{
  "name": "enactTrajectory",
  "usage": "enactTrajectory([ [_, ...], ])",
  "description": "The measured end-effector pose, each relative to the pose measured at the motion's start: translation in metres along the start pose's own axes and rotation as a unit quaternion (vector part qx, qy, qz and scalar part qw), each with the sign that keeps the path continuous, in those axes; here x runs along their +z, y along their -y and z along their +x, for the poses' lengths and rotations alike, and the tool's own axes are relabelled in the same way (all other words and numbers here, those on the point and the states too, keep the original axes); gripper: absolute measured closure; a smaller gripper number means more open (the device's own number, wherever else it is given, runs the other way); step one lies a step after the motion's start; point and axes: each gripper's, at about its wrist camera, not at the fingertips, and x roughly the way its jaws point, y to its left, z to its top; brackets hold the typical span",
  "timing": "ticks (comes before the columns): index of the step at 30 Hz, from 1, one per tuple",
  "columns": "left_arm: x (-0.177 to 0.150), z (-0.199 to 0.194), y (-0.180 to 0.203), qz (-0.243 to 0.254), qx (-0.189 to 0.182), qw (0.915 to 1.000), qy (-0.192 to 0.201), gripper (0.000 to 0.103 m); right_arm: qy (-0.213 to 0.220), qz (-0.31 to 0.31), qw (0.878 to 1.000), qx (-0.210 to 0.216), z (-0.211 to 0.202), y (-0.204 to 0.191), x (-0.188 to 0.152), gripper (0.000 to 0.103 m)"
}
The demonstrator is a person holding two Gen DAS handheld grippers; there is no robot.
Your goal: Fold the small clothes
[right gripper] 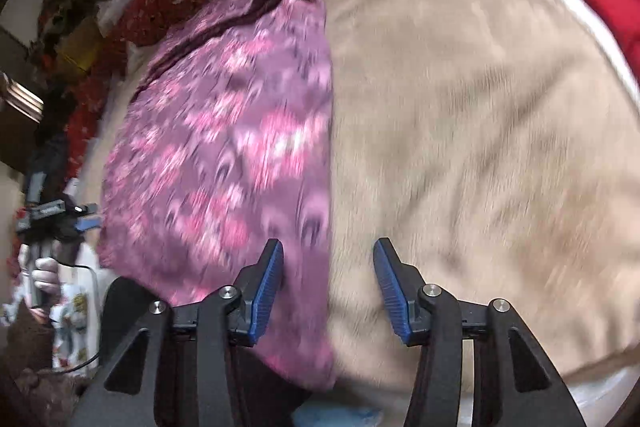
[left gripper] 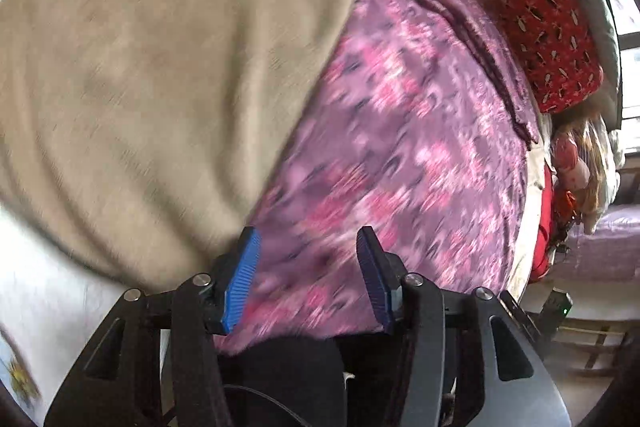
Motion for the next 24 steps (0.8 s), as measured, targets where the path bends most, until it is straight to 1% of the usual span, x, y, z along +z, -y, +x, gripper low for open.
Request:
enactTrajectory([
  [2, -0.014, 0.001, -0.008, -0.005, 0.02, 0.9998, -0.004, 0.052, 0.004, 0.006, 1.0, 0.03, 0.0, -0.005, -0.011, 0.046],
  [3, -0.017, 0.0, -0.011, -0.008, 0.025, 0.9997, -0.005, 0.052, -0.001, 0.003, 0.999, 0.044, 0.002, -0.009, -0.016, 0.046],
  [4, -0.021, -0.001, -0.016, -0.013, 0.026, 0.9996, -0.003, 0.052, -0.004, -0.003, 0.999, 0.046, 0.003, -0.012, -0.02, 0.046],
  [7, -0.03, 0.0, -0.031, -0.029, 0.006, 0.9995, -0.007, 0.049, -0.012, -0.021, 0.998, 0.052, 0.003, -0.018, -0.029, 0.046],
  [10, -0.034, 0.015, -0.037, -0.038, -0.014, 0.9985, -0.037, 0.048, -0.017, -0.02, 0.997, 0.068, 0.006, -0.021, -0.031, 0.047],
  [11, -0.035, 0.016, -0.037, -0.037, -0.015, 0.9984, -0.04, 0.05, -0.02, -0.023, 0.997, 0.071, 0.009, -0.023, -0.031, 0.052],
  [12, -0.037, 0.017, -0.035, -0.029, -0.022, 0.9983, -0.044, 0.064, -0.025, -0.03, 0.997, 0.068, 0.011, -0.025, -0.031, 0.067],
  [13, -0.039, 0.018, -0.03, -0.013, -0.031, 0.9982, -0.049, 0.081, -0.033, -0.035, 0.997, 0.062, 0.014, -0.028, -0.03, 0.08],
  [14, -0.041, 0.017, -0.026, 0.003, -0.037, 0.9977, -0.057, 0.096, -0.043, -0.038, 0.996, 0.063, 0.017, -0.029, -0.03, 0.095],
  [15, -0.043, 0.014, -0.018, 0.018, -0.044, 0.9972, -0.058, 0.096, -0.045, -0.035, 0.996, 0.072, 0.018, -0.03, -0.029, 0.095],
  [17, -0.044, 0.0, -0.004, 0.045, -0.059, 0.9962, -0.046, 0.096, -0.031, -0.031, 0.994, 0.105, 0.008, -0.032, -0.029, 0.095],
  [19, -0.044, -0.02, 0.01, 0.066, -0.099, 0.9925, -0.027, 0.096, -0.01, -0.027, 0.989, 0.145, -0.007, -0.04, -0.024, 0.095],
  [21, -0.04, -0.034, 0.02, 0.068, -0.13, 0.9891, -0.011, 0.096, 0.013, -0.02, 0.984, 0.174, -0.018, -0.045, -0.016, 0.095],
  [24, -0.024, -0.05, 0.032, 0.049, -0.177, 0.9829, 0.012, 0.096, 0.044, 0.001, 0.976, 0.212, -0.029, -0.049, -0.001, 0.096],
])
